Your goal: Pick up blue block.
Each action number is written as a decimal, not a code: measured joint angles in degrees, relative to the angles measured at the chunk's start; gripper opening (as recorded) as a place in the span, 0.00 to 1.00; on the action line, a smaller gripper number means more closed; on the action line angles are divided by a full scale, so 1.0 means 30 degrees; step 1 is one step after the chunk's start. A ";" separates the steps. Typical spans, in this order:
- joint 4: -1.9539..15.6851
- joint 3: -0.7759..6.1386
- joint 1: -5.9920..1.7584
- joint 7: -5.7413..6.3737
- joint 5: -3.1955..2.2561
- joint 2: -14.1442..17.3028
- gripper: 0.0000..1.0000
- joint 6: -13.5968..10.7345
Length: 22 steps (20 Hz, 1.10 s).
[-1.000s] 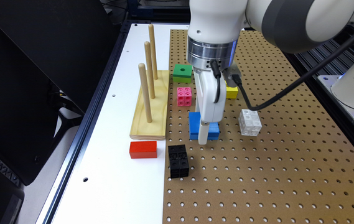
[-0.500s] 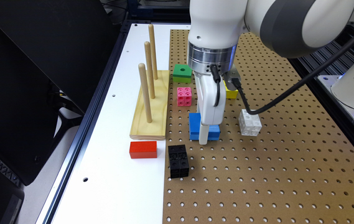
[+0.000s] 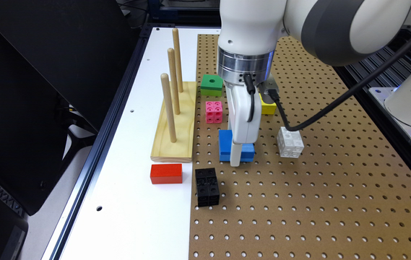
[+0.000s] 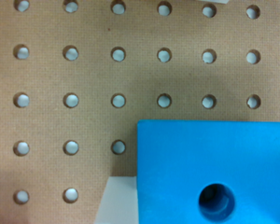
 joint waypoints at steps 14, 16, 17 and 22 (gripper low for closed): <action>-0.0208 0.0123 0.0007 0.0009 0.0024 -0.2844 0.00 -0.2237; -0.0213 0.0181 0.0007 0.0020 0.0087 -0.3695 0.00 -0.3038; -0.0222 0.0216 0.0007 0.0032 0.0105 -0.4076 0.00 -0.3409; -0.0334 0.0311 0.0005 0.0090 0.0114 -0.4636 0.00 -0.3920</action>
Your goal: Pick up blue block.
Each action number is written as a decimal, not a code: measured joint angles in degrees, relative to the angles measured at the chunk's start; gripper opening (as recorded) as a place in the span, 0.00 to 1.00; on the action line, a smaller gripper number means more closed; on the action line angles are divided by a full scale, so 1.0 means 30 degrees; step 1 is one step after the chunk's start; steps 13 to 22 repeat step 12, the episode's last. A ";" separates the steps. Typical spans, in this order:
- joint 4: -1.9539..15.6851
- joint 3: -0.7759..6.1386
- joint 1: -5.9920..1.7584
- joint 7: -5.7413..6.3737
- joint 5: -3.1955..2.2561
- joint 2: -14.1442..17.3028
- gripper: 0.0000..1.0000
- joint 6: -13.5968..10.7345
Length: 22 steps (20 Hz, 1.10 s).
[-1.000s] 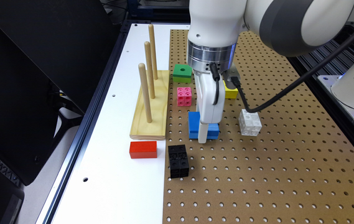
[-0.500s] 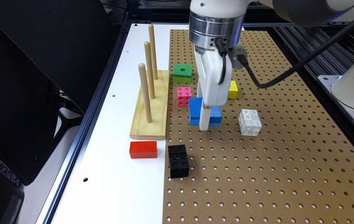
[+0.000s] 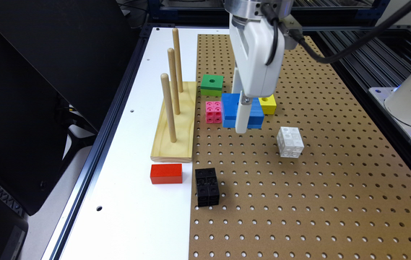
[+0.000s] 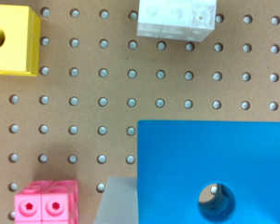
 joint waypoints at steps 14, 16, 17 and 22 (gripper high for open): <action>0.0218 0.0154 -0.0005 0.0003 0.0343 -0.2685 0.00 -0.2597; 0.0218 0.0154 -0.0005 0.0003 0.0343 -0.2685 0.00 -0.2597; 0.0218 0.0154 -0.0005 0.0003 0.0343 -0.2685 0.00 -0.2597; 0.0218 0.0154 -0.0005 0.0003 0.0343 -0.2685 0.00 -0.2597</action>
